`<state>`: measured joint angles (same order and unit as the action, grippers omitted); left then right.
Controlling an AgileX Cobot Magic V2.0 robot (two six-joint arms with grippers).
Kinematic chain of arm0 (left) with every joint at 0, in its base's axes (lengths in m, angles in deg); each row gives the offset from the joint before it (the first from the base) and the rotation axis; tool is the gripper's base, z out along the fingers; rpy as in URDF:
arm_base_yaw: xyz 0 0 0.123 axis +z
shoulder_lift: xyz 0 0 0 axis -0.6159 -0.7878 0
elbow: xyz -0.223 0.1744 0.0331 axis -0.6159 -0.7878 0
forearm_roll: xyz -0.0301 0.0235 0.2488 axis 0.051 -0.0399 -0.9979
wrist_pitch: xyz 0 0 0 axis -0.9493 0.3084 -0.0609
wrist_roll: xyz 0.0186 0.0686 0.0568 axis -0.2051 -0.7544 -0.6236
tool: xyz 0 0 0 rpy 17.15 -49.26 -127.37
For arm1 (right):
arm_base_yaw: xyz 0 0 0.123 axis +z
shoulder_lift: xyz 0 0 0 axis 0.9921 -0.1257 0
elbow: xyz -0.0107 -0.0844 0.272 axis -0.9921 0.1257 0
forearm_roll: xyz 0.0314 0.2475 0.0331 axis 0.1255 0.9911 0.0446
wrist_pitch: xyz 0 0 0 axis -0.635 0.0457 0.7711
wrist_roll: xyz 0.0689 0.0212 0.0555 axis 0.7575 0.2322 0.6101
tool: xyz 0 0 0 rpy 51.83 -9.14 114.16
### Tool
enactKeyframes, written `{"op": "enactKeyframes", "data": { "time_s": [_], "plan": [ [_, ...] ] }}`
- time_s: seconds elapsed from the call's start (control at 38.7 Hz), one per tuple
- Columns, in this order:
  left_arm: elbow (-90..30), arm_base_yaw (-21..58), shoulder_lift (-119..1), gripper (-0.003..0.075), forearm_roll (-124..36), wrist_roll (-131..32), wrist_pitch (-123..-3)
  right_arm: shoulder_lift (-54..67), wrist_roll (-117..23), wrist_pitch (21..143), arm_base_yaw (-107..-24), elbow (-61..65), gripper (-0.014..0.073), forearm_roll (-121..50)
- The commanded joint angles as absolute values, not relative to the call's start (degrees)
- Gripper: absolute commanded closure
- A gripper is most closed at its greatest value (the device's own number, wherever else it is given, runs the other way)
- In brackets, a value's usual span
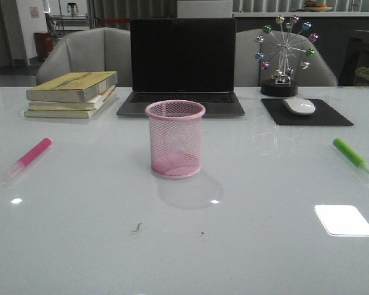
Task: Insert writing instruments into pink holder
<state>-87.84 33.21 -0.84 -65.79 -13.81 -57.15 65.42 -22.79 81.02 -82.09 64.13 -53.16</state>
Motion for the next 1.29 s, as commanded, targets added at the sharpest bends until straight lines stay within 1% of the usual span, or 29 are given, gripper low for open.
{"op": "enactKeyframes", "data": {
  "time_s": [0.0,0.62,0.85,0.9,0.96,1.11,1.27],
  "plan": [
    [-88.07,32.92,0.43,0.0629,-65.25,-13.71,-51.84,66.51,-22.87,76.05,-82.02,64.23,0.0556,-53.91],
    [-87.95,32.92,0.43,0.0629,-65.25,-13.71,-49.49,66.51,-22.87,69.66,-81.85,64.23,0.0556,-51.94],
    [-86.45,32.92,0.43,0.0629,-65.85,-13.71,-44.94,66.51,-22.82,56.88,-81.85,63.15,0.0556,-50.52],
    [-85.38,32.92,0.43,0.0629,-65.85,-13.71,-44.64,66.51,-22.82,57.83,-81.85,61.29,0.0556,-50.52],
    [-83.45,32.92,0.22,0.0629,-65.85,-13.71,-44.76,66.51,-22.82,61.32,-81.85,59.04,0.0556,-50.52],
    [-76.41,32.92,-2.28,0.0628,-66.90,-13.71,-46.24,64.71,-22.82,74.88,-81.85,50.71,0.0556,-50.52],
    [-68.96,32.92,-8.65,0.0628,-68.56,-13.71,-47.06,60.47,-22.82,77.06,-81.85,44.13,0.0556,-50.52]
  ]
}}
